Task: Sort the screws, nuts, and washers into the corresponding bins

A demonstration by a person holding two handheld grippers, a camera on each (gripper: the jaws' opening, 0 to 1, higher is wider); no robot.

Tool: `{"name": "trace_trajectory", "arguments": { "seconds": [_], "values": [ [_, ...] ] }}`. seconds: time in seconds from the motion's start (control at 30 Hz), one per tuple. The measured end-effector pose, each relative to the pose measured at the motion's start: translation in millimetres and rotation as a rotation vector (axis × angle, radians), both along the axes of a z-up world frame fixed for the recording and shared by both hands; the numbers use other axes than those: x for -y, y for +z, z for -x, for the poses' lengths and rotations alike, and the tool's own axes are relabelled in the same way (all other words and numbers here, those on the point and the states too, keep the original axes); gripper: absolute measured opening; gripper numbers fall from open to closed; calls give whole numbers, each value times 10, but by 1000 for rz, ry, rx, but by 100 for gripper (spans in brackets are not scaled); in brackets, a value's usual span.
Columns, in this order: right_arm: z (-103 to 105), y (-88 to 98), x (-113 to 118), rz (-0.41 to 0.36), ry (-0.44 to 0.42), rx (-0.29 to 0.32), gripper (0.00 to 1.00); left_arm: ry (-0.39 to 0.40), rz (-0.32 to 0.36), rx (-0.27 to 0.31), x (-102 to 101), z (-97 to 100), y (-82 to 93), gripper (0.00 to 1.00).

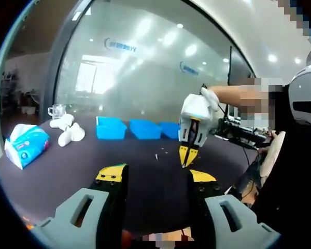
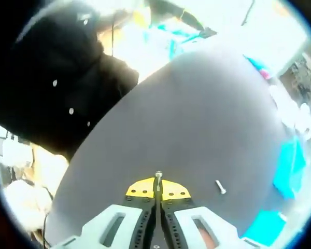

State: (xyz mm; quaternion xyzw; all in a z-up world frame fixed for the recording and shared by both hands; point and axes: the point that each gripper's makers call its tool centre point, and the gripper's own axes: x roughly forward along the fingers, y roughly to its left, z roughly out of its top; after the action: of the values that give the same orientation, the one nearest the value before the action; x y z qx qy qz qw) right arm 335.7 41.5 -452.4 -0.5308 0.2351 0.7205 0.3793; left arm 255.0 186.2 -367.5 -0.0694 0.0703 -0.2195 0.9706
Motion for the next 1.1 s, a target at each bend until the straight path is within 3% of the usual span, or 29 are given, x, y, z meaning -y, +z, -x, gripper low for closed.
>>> {"name": "trace_trajectory", "arguments": {
  "seconds": [0.27,0.37,0.7,0.93,1.1],
  "values": [
    [-61,287,176,-165,-206,-32,0,-37,-4,8,102,-49,46,44],
    [-88,444,298,-272,-322,-48,0,-51,1,17,144,-60,71,44],
    [-180,792,829,-615,-679,-5,0,-90,4,31,268,-106,84,44],
    [-171,714,1259,-793,-887,80,0,-97,4,38,302,-91,101,44],
    [-155,803,1535,-966,-1067,88,0,-101,1,38,316,-85,104,44]
  ]
}}
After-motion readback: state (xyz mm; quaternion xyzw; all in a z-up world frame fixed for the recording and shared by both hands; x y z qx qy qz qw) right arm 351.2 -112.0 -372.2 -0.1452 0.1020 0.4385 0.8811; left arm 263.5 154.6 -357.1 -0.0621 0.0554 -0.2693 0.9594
